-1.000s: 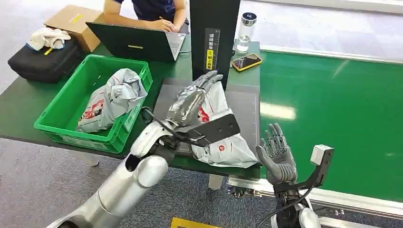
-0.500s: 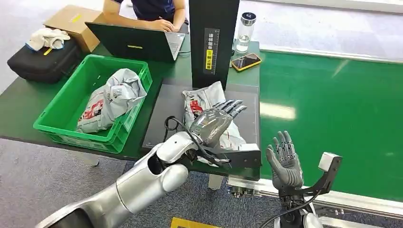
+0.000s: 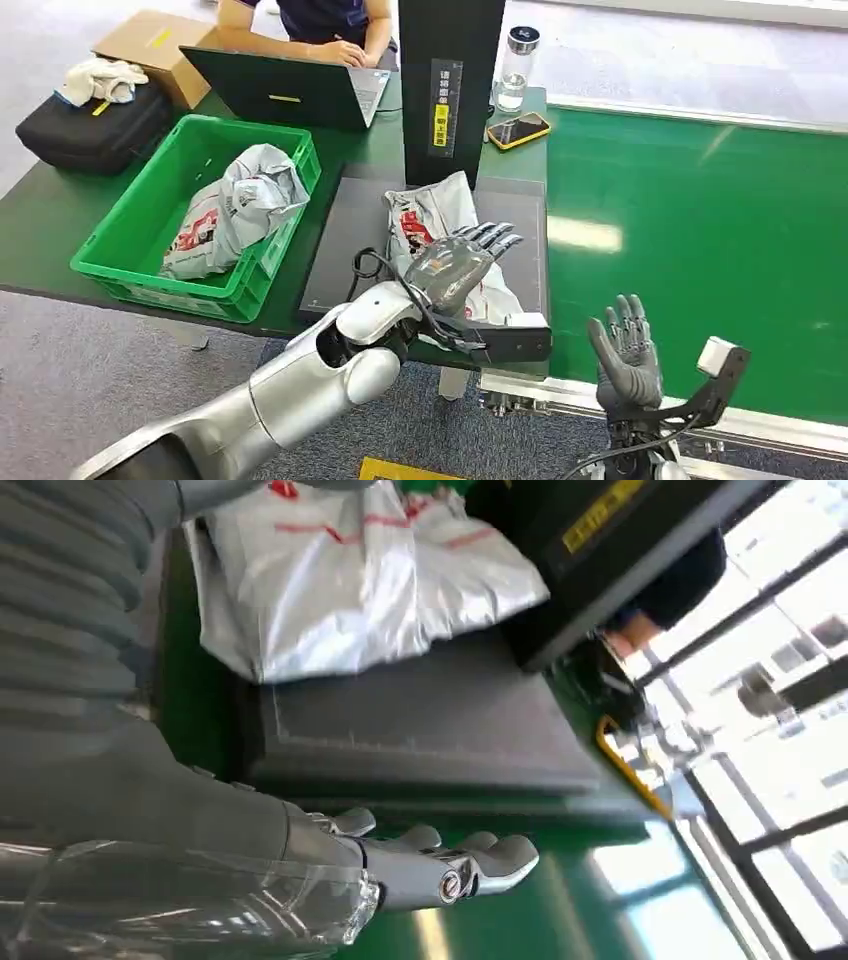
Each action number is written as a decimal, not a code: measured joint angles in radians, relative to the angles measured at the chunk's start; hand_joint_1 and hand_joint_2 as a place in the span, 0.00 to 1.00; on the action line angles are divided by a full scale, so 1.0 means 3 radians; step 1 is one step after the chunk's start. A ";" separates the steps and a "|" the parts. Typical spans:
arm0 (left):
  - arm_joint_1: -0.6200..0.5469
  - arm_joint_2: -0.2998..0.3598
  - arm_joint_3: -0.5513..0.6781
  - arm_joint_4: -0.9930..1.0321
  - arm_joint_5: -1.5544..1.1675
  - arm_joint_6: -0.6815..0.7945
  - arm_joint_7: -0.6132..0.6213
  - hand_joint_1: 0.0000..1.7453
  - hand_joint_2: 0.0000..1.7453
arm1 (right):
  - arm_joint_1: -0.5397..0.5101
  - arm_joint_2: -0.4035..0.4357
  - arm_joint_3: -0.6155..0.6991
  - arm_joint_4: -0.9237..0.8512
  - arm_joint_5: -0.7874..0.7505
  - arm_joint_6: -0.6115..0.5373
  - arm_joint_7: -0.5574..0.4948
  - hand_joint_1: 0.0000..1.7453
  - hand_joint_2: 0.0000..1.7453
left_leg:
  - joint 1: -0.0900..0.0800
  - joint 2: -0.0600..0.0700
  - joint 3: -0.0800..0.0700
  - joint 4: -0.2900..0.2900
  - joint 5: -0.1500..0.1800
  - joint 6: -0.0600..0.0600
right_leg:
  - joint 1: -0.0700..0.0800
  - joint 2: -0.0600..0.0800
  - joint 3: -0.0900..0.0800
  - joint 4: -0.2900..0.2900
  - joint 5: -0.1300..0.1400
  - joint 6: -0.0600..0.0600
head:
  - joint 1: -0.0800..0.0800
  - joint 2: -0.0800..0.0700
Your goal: Moved the parcel from conveyor to table for the left to box.
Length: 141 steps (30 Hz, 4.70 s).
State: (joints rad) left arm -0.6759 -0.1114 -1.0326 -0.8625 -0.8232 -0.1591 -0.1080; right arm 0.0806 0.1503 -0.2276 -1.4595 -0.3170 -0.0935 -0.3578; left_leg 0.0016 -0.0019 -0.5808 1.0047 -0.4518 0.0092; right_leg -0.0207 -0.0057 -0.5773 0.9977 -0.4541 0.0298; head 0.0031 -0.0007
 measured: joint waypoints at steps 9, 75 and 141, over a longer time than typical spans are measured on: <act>-0.0013 0.0064 -0.0078 0.0059 0.0036 0.0029 0.0006 0.00 1.00 | 0.0092 -0.0004 -0.0527 -0.0118 0.0071 0.0027 -0.0037 0.00 1.00 | 0.0000 0.0000 0.0000 0.0000 0.0000 0.0000 | 0.0000 0.0000 0.0000 0.0000 0.0000 0.0000 | 0.0001 0.0001; -0.0337 -0.0278 0.0149 0.1550 -0.0393 0.0254 0.0159 1.00 1.00 | 0.0072 0.0015 -0.0690 -0.0142 0.0349 0.0361 -0.0073 0.00 1.00 | 0.0000 0.0000 0.0001 0.0000 0.0000 0.0000 | 0.0000 0.0000 0.0001 0.0000 0.0000 0.0000 | 0.0000 0.0000; 0.0954 0.0282 0.1371 -0.2196 0.0997 0.0969 -0.0230 1.00 1.00 | 0.0351 0.0060 -0.0630 -0.0682 0.0275 0.0267 -0.0004 0.00 1.00 | -0.0001 0.0002 -0.0001 -0.0001 -0.0001 0.0001 | -0.0001 0.0001 0.0001 0.0000 -0.0002 0.0000 | 0.0001 0.0001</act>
State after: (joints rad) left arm -0.3898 -0.0267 -0.6214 -1.5214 -0.5241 0.1317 -0.1770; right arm 0.1859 0.1682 -0.4166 -1.6640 -0.2346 -0.0134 -0.3590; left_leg 0.0014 -0.0013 -0.5811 1.0043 -0.4521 0.0094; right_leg -0.0208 -0.0054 -0.5770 0.9977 -0.4548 0.0297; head 0.0034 -0.0004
